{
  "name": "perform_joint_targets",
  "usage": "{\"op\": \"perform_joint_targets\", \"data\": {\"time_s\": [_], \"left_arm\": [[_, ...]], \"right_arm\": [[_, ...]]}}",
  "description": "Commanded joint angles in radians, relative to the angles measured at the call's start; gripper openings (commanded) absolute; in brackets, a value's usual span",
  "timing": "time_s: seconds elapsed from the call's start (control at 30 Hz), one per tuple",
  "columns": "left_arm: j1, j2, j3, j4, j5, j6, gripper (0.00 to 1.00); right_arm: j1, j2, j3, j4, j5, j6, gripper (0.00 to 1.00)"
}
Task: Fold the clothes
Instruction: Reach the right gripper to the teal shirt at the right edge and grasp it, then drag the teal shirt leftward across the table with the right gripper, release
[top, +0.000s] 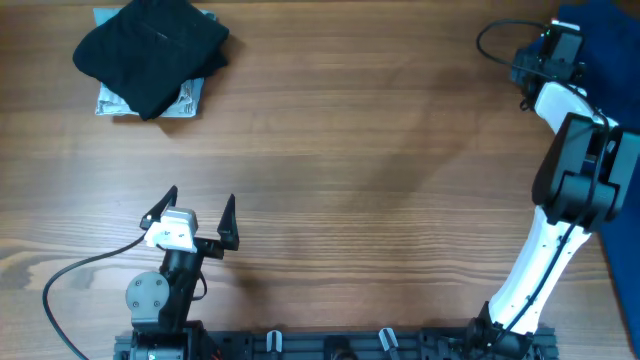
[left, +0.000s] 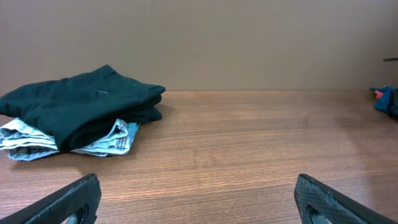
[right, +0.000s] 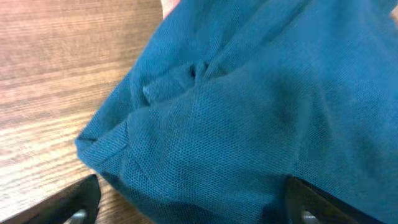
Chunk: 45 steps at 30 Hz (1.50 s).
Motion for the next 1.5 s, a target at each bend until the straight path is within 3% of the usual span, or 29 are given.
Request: {"op": "perform_joint_targets", "data": {"time_s": [0.0, 0.1, 0.23, 0.3, 0.43, 0.57, 0.77, 0.87, 0.97, 1.23, 1.47], "left_arm": [[0.006, -0.008, -0.008, 0.000, -0.002, 0.016, 1.00], [0.006, -0.008, -0.008, 0.000, -0.002, 0.016, 1.00], [0.006, -0.008, -0.008, 0.000, -0.002, 0.016, 1.00], [0.006, -0.008, -0.008, 0.000, -0.002, 0.016, 1.00], [0.006, -0.008, -0.008, 0.000, -0.002, 0.016, 1.00], [0.006, -0.008, -0.008, 0.000, -0.002, 0.016, 1.00], [0.006, -0.008, -0.008, 0.000, -0.002, 0.016, 1.00], [0.006, -0.008, -0.008, 0.000, -0.002, 0.016, 1.00], [0.006, -0.008, -0.008, 0.000, -0.002, 0.016, 1.00], [0.006, -0.008, -0.008, 0.000, -0.002, 0.016, 1.00], [0.006, -0.008, -0.008, 0.000, -0.002, 0.016, 1.00]], "right_arm": [[-0.007, 0.029, 0.023, 0.014, 0.016, 0.000, 0.82], [-0.011, 0.030, 0.023, 0.011, 0.017, 0.000, 0.63], [-0.017, 0.030, 0.023, -0.002, 0.035, 0.027, 0.17], [-0.016, 0.029, 0.023, -0.023, 0.035, 0.057, 0.04], [-0.016, -0.015, 0.023, -0.061, -0.002, 0.137, 0.04], [-0.015, -0.215, 0.023, -0.117, -0.096, 0.261, 0.04], [0.079, -0.472, 0.023, -0.275, -0.182, 0.252, 0.04], [0.208, -0.489, 0.020, -0.360, -0.314, 0.272, 0.04], [0.350, -0.486, -0.001, -0.370, -0.319, 0.349, 0.04], [0.838, -0.390, -0.001, -0.283, -0.319, 0.561, 0.04], [1.070, -0.338, 0.001, -0.262, -0.308, 0.607, 0.04]]}}
